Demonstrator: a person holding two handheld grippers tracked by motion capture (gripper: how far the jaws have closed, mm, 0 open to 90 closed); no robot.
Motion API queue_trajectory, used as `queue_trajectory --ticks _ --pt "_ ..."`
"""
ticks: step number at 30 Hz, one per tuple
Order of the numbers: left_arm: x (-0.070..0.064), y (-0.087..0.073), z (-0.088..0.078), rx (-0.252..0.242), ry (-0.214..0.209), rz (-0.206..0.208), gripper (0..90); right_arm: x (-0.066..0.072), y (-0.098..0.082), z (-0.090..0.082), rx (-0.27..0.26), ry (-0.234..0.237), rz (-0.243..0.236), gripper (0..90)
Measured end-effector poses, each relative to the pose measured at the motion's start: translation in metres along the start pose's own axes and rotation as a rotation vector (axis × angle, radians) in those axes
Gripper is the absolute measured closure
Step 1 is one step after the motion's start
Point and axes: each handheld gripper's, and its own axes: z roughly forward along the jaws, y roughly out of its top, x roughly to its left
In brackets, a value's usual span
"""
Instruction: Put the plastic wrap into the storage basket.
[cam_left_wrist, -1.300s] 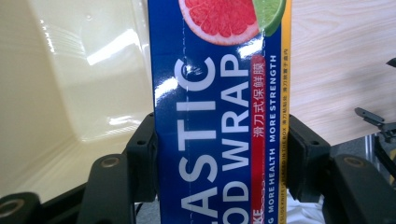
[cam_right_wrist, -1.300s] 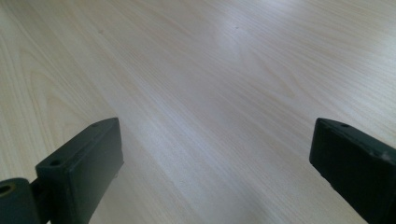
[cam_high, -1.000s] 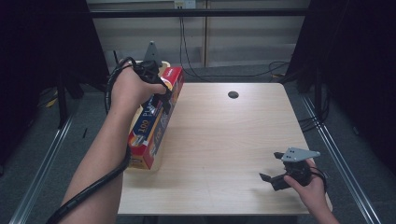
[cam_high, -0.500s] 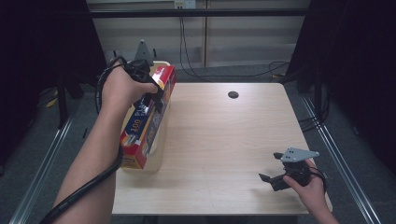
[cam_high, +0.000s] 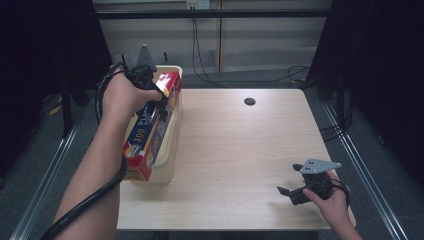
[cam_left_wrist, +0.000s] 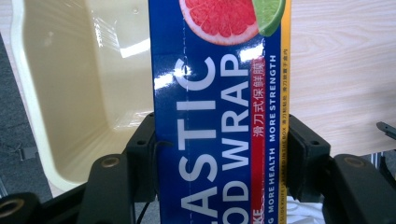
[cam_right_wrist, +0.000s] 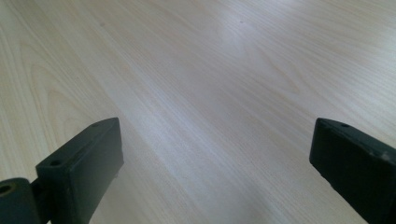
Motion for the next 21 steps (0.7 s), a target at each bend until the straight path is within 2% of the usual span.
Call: queue_trajectory --ticks 2,14,17,21 --pt "0.002 0.0 0.001 -0.015 -0.001 -0.018 41.0 0.0 0.0 0.0 0.002 0.003 -0.001 2.7" --pt "0.019 0.001 0.009 -0.006 0.002 -0.038 41.0 0.0 0.0 0.001 0.0 0.004 -0.002 2.7" --pt "0.022 0.001 0.011 -0.013 0.006 -0.054 40.9 0.001 0.0 0.002 0.0 0.008 -0.002 2.7" --pt "0.025 0.001 0.014 -0.006 0.018 -0.05 40.9 0.001 0.0 0.002 0.003 0.008 -0.001 2.7"
